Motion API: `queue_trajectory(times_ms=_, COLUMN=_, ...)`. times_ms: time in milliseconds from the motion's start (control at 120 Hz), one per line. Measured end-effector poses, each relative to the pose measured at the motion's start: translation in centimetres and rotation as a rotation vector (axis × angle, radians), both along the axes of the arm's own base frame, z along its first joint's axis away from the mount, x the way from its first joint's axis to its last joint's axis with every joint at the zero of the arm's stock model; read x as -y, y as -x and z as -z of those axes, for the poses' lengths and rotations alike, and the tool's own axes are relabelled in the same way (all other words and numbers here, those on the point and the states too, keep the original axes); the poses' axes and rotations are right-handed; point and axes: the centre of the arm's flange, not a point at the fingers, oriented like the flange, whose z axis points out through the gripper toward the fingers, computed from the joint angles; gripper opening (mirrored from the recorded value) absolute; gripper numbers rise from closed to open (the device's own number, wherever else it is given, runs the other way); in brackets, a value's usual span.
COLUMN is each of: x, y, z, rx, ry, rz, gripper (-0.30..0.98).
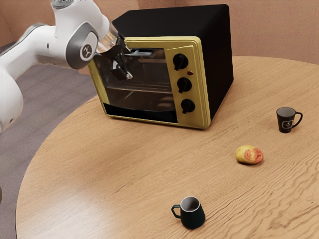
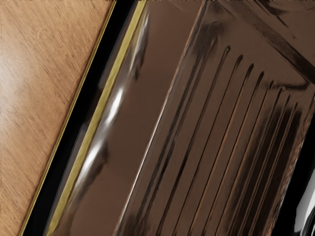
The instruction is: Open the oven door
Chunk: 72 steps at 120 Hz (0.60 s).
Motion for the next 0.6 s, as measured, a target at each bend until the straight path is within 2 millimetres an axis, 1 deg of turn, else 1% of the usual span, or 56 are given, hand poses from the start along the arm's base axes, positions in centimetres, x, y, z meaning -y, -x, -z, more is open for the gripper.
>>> queue_trajectory(times_ms=75, x=0.3, y=0.7, z=0.0, rx=-0.014, ry=-0.008, rz=-0.002, gripper=0.68)
queue_trajectory(times_ms=150, x=0.7, y=2.5, z=-0.4, rx=-0.035, ry=-0.027, rz=-0.010, gripper=0.68)
queue_trajectory(times_ms=333, x=-0.1, y=4.7, z=1.5, rx=-0.092, ry=-0.045, rz=-0.035, gripper=0.68)
queue_trajectory(times_ms=400, x=0.1, y=6.0, z=2.2, rx=-0.111, ry=-0.057, rz=-0.040, gripper=0.68)
queue_trajectory(times_ms=517, x=0.1, y=7.5, z=2.7, rx=-0.124, ry=-0.074, rz=-0.046, gripper=0.68)
queue_trajectory(times_ms=600, x=0.0, y=7.9, z=2.7, rx=-0.121, ry=-0.080, rz=-0.050, gripper=0.68)
